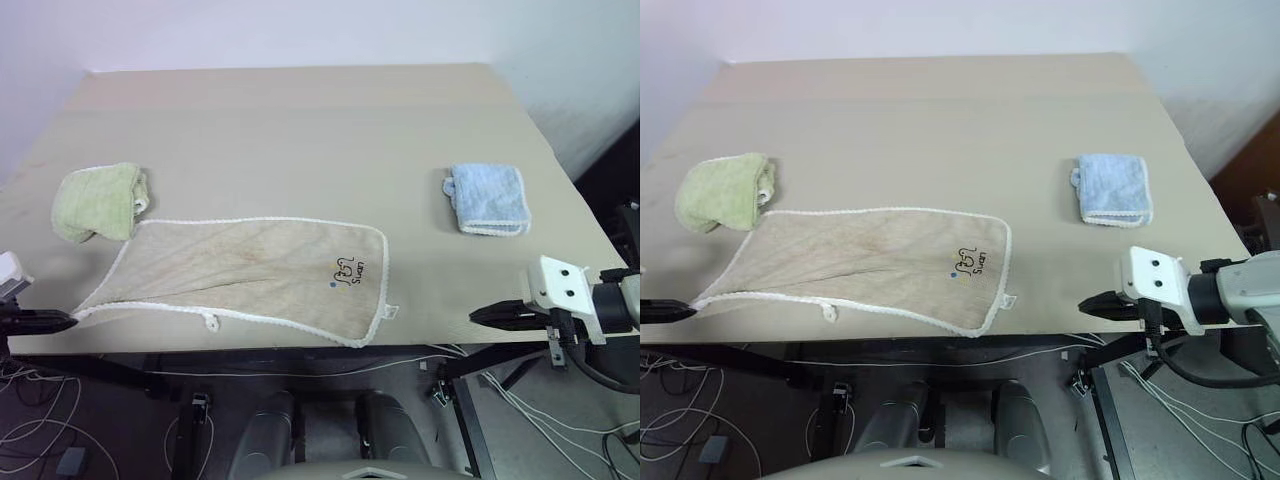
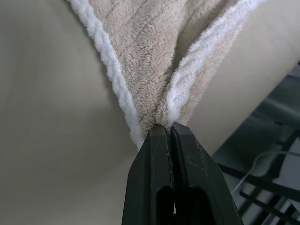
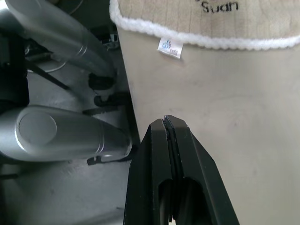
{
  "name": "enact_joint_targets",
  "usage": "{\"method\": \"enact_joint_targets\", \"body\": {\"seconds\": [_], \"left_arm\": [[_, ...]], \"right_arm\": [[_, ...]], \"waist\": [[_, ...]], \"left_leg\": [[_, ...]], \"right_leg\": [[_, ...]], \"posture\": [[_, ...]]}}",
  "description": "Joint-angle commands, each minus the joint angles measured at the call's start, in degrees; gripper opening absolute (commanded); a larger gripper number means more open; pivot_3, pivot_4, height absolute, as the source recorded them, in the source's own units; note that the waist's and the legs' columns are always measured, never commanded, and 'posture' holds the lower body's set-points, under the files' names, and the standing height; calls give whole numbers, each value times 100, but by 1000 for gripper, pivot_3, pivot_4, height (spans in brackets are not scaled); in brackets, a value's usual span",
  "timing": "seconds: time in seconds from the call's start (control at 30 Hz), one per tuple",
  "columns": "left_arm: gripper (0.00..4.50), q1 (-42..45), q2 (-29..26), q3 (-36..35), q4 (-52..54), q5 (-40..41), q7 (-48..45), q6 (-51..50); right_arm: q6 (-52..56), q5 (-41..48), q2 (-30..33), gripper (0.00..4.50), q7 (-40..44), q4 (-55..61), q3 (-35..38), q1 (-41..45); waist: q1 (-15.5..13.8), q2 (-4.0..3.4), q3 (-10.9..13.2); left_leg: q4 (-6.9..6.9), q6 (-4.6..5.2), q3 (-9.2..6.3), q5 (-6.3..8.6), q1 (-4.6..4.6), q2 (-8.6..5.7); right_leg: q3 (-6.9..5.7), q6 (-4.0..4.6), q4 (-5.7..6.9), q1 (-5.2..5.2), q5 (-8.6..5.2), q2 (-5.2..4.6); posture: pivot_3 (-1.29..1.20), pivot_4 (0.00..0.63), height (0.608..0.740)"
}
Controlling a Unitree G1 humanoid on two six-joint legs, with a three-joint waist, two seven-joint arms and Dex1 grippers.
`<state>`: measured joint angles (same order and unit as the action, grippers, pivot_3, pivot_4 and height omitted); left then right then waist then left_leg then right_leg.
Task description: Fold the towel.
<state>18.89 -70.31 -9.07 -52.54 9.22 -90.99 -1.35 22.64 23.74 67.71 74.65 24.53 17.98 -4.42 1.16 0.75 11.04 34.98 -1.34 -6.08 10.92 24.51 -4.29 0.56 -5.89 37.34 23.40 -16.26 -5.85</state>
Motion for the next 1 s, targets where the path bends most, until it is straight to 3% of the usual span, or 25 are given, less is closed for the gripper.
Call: {"method": "enact_joint_targets", "body": {"seconds": [0.03,0.17,0.27,0.43,0.57,1.0], "left_arm": [[13,182,39,-53,119,45,83,-41],[13,277,212,38,28,-50,195,90],[0,398,319,117,-42,-110,296,144],[0,566,424,214,10,-169,346,110],[0,632,417,299,231,-200,342,35],[0,435,399,263,1441,-27,437,-673]], "right_arm": [[230,161,-202,0,-460,179,-141,528],[779,538,-302,0,-597,463,-356,762],[712,530,-645,593,-900,591,-658,1000],[502,336,-1074,2306,-1172,940,-1274,1017],[-242,-371,-1447,3610,-1451,1026,-1898,887],[-2012,-2099,-2061,3610,-1801,55,-3176,844]], "waist": [[-10,0,0],[-53,0,0],[-51,2,-1],[-51,5,-2],[-52,5,-2],[-43,9,-4]], "left_leg": [[0,-5,0,3,0,1],[-3,7,0,-1,3,3],[-1,11,1,0,13,2],[2,11,3,0,14,1],[4,11,2,0,13,1],[14,12,3,-1,-7,2]], "right_leg": [[1,2,-3,-1,1,0],[-1,2,-12,-2,1,1],[-1,-3,-17,3,4,1],[-3,-16,-16,3,11,2],[-4,-18,-14,2,12,6],[-10,-21,-4,-17,15,26]], "posture": [[0,150,740],[0,150,740],[0,150,740],[0,150,740],[0,150,740],[0,150,740]]}}
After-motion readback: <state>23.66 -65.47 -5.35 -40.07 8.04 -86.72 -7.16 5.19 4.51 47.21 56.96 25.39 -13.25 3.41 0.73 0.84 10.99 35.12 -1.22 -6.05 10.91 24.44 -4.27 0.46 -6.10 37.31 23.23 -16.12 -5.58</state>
